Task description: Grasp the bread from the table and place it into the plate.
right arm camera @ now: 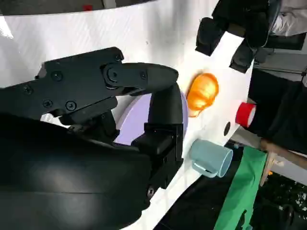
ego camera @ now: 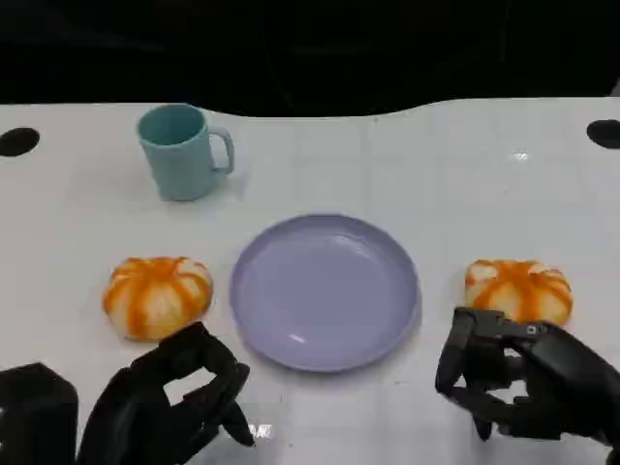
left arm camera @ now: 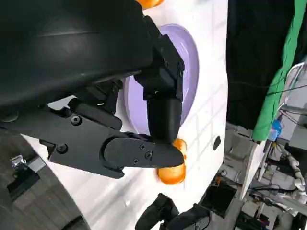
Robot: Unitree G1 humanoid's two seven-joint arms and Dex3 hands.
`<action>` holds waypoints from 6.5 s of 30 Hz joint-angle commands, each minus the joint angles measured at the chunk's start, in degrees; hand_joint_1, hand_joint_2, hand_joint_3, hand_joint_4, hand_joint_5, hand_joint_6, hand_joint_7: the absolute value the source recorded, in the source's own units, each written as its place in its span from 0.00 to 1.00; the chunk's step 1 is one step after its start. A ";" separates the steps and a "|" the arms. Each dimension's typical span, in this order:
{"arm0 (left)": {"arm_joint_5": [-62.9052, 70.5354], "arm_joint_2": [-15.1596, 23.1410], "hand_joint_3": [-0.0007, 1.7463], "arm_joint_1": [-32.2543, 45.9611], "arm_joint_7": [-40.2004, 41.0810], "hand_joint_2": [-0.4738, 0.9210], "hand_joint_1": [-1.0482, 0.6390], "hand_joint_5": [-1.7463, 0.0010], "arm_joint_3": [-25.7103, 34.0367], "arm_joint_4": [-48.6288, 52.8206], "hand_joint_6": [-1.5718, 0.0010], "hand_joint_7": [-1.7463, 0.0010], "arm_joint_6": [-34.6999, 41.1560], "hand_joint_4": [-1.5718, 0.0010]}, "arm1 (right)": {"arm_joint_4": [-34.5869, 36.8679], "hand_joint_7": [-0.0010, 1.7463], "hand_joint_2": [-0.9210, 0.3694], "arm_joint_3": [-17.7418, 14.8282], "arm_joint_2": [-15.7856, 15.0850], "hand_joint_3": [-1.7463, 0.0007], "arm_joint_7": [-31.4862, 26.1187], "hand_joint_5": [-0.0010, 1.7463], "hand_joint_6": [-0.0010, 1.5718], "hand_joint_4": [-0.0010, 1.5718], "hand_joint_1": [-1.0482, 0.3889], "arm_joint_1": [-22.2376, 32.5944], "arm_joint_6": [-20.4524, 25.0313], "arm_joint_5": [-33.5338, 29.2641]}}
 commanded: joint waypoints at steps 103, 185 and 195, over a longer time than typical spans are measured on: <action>-0.16 0.30 0.16 -0.97 0.16 1.00 0.29 0.00 0.09 0.29 0.61 0.06 0.03 0.53 | 6.81 0.00 0.08 5.42 -17.23 1.00 -21.29 0.22 0.24 0.09 0.39 -16.80 -6.89 -53.94; 0.49 0.31 0.16 0.42 -0.24 1.00 0.30 0.00 -0.35 -0.77 0.61 0.06 -0.52 0.53 | 46.15 0.87 0.53 18.64 -7.01 0.35 -59.35 1.00 0.56 0.63 0.75 -40.45 -20.03 -47.34; 0.59 0.32 0.17 0.30 -0.26 1.00 0.30 0.00 -0.53 -0.42 0.62 0.06 -1.06 0.54 | 37.22 0.82 0.62 15.92 -7.01 0.19 -57.30 1.00 0.59 0.65 0.74 -37.59 -24.19 -44.64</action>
